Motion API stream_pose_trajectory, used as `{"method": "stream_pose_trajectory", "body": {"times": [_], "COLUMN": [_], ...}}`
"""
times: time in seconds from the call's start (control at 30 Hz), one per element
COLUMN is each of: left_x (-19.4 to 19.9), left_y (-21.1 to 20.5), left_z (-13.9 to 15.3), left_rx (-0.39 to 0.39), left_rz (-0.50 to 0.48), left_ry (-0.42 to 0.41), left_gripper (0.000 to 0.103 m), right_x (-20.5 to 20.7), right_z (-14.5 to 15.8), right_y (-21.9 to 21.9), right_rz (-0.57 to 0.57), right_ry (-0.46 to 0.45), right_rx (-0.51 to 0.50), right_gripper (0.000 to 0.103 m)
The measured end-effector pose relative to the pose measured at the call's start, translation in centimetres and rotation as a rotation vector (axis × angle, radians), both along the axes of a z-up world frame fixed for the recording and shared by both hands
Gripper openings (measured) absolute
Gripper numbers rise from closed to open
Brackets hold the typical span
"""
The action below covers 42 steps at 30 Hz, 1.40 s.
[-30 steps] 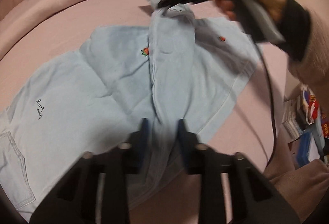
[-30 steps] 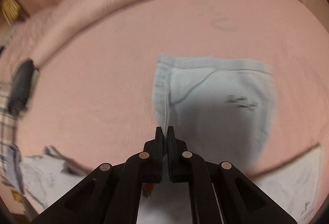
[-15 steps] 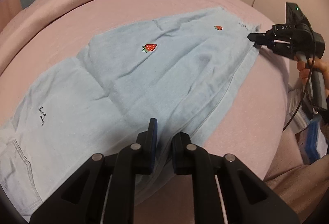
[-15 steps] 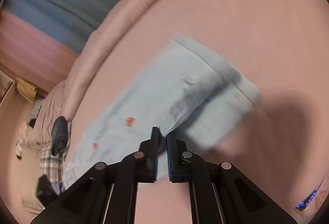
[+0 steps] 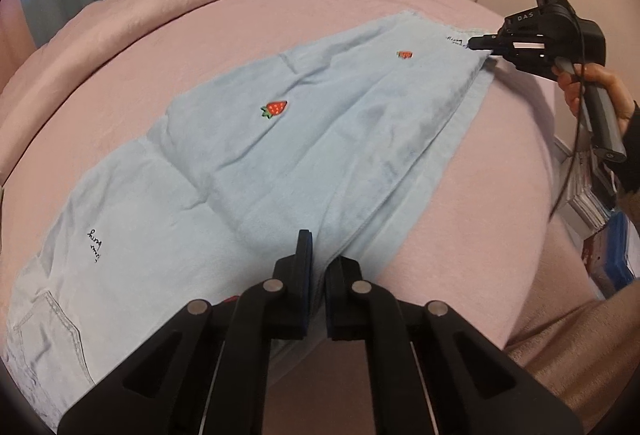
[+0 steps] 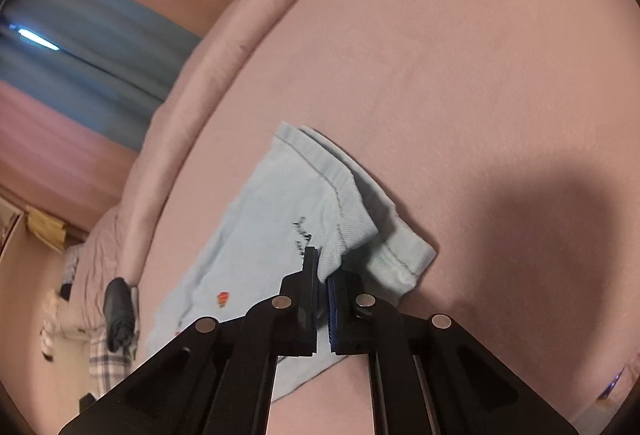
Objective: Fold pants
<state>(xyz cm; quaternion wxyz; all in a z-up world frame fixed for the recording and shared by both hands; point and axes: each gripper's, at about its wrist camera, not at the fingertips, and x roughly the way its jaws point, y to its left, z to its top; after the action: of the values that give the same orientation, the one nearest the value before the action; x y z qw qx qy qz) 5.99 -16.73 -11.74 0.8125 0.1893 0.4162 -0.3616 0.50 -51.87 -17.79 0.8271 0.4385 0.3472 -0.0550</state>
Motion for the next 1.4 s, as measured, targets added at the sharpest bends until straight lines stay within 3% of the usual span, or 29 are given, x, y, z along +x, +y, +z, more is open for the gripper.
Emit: {"method": "stream_pose_trajectory", "body": {"times": [0.17, 0.3, 0.4, 0.43, 0.47, 0.5, 0.6, 0.7, 0.73, 0.83, 0.9, 0.97, 1.17, 1.27, 1.4], "left_x": [-0.2, 0.4, -0.4, -0.6, -0.6, -0.5, 1.4, 3.4, 3.8, 3.6, 2.6, 2.0, 3.0, 4.6, 8.2], "left_y": [0.0, -0.1, 1.3, 1.9, 2.7, 3.1, 3.6, 3.3, 3.1, 3.1, 3.9, 5.5, 10.3, 12.1, 12.1], "left_z": [-0.8, -0.9, 0.7, 1.1, 1.9, 2.3, 2.9, 1.8, 0.9, -1.9, -2.4, -2.1, -0.4, 0.3, 1.2], "left_rx": [0.019, 0.043, 0.006, -0.017, -0.061, -0.087, -0.157, -0.191, -0.181, -0.081, -0.086, -0.103, -0.125, -0.158, -0.223], "left_rz": [-0.022, -0.005, -0.018, -0.016, -0.006, 0.001, 0.081, 0.154, 0.177, 0.2, 0.195, 0.206, 0.318, 0.392, 0.428], "left_ry": [0.013, 0.017, 0.017, 0.019, 0.024, 0.03, 0.035, 0.076, 0.081, 0.092, 0.064, 0.073, 0.07, 0.058, 0.083], "left_gripper": [0.008, 0.01, 0.031, 0.039, 0.041, 0.041, 0.041, 0.039, 0.039, 0.04, 0.04, 0.04, 0.04, 0.04, 0.039], "right_x": [-0.6, 0.1, -0.4, -0.6, -0.7, -0.5, 1.8, 4.3, 4.8, 5.0, 4.1, 2.9, 2.6, 3.9, 8.5], "right_z": [-1.6, -0.2, 2.7, 3.8, 4.5, 5.2, 5.9, 5.6, 5.5, 4.2, 2.6, 1.7, 3.4, 3.8, 3.2], "right_y": [-0.9, -1.1, -0.8, -0.4, 0.1, 0.9, 5.6, 12.8, 14.6, 20.2, 22.2, 22.3, 20.5, 22.3, 25.5], "right_rz": [-0.005, 0.023, -0.059, -0.087, -0.082, -0.052, 0.182, 0.439, 0.492, 0.676, 0.761, 0.787, 0.829, 0.855, 0.855], "right_ry": [0.088, 0.099, 0.132, 0.128, 0.115, 0.095, 0.032, -0.017, -0.024, -0.033, 0.003, -0.018, -0.005, -0.073, -0.073], "right_rx": [-0.003, -0.07, -0.229, -0.289, -0.326, -0.351, -0.34, -0.368, -0.395, -0.462, -0.573, -0.634, -0.616, -0.557, -0.491], "right_gripper": [0.006, 0.008, 0.034, 0.048, 0.049, 0.049, 0.049, 0.031, 0.026, 0.026, 0.026, 0.026, 0.026, 0.026, 0.026]}}
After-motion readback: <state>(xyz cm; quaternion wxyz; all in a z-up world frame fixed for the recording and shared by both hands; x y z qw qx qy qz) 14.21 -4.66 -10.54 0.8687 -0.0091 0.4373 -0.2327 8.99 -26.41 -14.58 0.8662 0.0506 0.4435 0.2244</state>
